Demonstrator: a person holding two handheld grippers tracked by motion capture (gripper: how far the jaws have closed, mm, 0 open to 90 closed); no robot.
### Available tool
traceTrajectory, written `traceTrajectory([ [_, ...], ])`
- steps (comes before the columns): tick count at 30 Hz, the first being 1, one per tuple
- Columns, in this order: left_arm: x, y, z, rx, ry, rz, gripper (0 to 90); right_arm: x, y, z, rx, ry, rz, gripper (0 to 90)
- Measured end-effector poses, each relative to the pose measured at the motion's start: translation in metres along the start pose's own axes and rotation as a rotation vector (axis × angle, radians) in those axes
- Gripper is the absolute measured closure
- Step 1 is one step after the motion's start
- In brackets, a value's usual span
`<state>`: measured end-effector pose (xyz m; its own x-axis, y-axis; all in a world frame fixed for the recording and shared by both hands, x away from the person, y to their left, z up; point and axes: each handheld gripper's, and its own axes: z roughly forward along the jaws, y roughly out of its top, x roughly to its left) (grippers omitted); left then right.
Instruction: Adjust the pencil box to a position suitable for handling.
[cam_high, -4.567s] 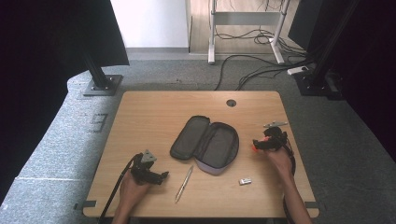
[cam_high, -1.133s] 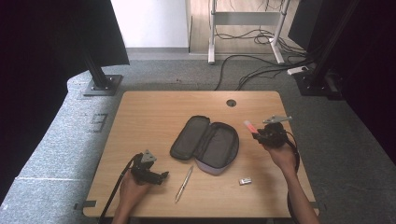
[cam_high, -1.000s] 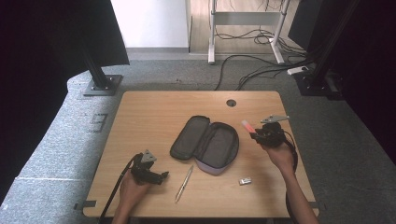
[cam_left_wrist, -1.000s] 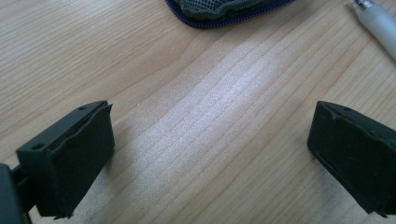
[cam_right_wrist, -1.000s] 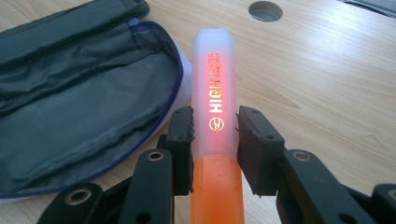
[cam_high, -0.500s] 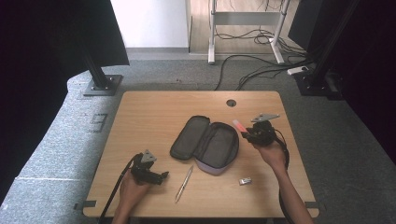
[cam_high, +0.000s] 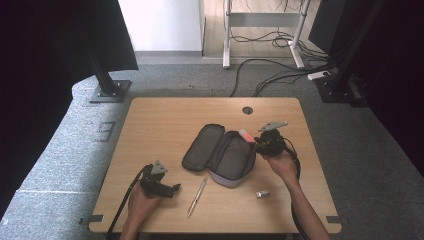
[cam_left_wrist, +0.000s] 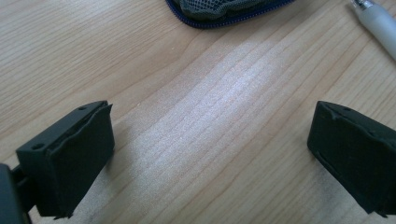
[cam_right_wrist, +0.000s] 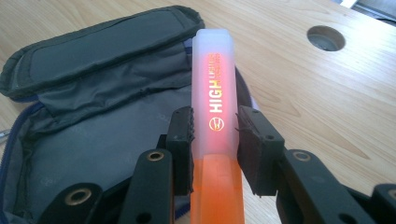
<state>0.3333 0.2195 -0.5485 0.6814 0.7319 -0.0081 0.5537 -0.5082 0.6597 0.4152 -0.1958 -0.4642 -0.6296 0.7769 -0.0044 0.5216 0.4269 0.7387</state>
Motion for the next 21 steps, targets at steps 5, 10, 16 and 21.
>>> traceTrajectory([
  [5, 0.0, 0.0, 0.0, 0.0, 0.0, 0.0, 0.5, 0.008, 0.004, 0.007, 0.006, 0.014, -0.017, 65.8],
  [10, 0.0, 0.0, 0.0, 0.0, 0.001, 0.0, 0.5, 0.015, 0.007, 0.013, 0.012, 0.021, -0.027, 65.8],
  [16, 0.0, 0.0, 0.0, 0.0, 0.0, 0.0, 0.4, 0.02, 0.008, 0.021, 0.015, 0.028, -0.04, 65.8],
  [21, 0.0, 0.0, 0.0, -0.002, 0.0, -0.002, 0.5, 0.022, 0.007, 0.029, 0.027, 0.031, -0.037, 65.8],
])
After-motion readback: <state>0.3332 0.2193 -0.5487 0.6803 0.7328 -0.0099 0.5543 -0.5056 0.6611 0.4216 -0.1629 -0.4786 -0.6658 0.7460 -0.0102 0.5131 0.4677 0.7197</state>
